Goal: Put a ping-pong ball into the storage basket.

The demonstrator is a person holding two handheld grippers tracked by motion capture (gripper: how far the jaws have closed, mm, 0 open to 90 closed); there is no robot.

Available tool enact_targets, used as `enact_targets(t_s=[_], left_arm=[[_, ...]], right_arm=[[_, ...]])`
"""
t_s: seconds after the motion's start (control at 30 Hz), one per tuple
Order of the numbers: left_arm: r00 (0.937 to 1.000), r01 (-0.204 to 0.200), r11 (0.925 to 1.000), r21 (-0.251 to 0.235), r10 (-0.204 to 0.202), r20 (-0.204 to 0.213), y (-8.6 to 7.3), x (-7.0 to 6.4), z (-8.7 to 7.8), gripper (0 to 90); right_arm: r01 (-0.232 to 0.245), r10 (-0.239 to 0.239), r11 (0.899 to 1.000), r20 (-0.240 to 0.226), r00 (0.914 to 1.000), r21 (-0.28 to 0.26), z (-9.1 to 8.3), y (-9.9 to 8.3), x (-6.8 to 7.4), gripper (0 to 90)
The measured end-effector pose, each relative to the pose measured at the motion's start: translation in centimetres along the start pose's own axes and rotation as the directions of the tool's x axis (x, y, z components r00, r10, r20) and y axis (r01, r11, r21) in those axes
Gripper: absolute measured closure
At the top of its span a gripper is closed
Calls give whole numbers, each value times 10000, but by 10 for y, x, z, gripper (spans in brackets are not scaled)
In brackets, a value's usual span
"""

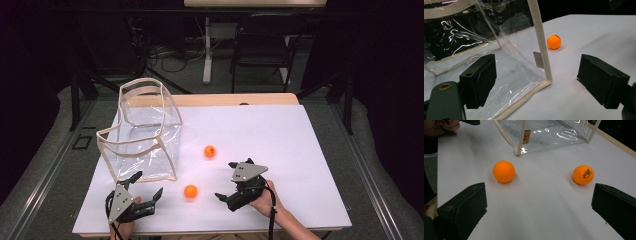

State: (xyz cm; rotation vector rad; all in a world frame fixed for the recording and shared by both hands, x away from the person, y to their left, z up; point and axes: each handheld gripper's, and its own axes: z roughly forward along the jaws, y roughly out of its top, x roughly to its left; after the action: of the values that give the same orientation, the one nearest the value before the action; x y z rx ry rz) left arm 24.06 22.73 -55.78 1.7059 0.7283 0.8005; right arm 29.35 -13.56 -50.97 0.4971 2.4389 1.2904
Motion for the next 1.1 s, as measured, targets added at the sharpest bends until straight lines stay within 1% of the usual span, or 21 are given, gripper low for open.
enact_targets(t_s=[0.37, 0.47, 0.63, 1.07, 1.1], left_arm=[[10000, -30, 10000, 7, 30, -13, 0, 0, -1, 155], [10000, -24, 10000, -2, 24, -12, 0, 0, -1, 155], [10000, -22, 10000, -3, 22, -36, 0, 0, -1, 155], [10000, -46, 10000, -58, 46, -56, 0, 0, -2, 155], [10000, -53, 10000, -57, 53, -53, 0, 0, -2, 155]], right_arm=[[123, -115, 9997, -325, 9994, 233, 13, 6, 6, 0], [213, -198, 9992, -477, 9987, 324, 19, 8, 9, 0], [289, -263, 9986, -587, 9979, 441, 25, 11, 12, 0], [405, -345, 9970, -905, 9953, 654, 39, 20, 15, 0], [470, -400, 9963, -962, 9946, 717, 41, 21, 15, 0]])
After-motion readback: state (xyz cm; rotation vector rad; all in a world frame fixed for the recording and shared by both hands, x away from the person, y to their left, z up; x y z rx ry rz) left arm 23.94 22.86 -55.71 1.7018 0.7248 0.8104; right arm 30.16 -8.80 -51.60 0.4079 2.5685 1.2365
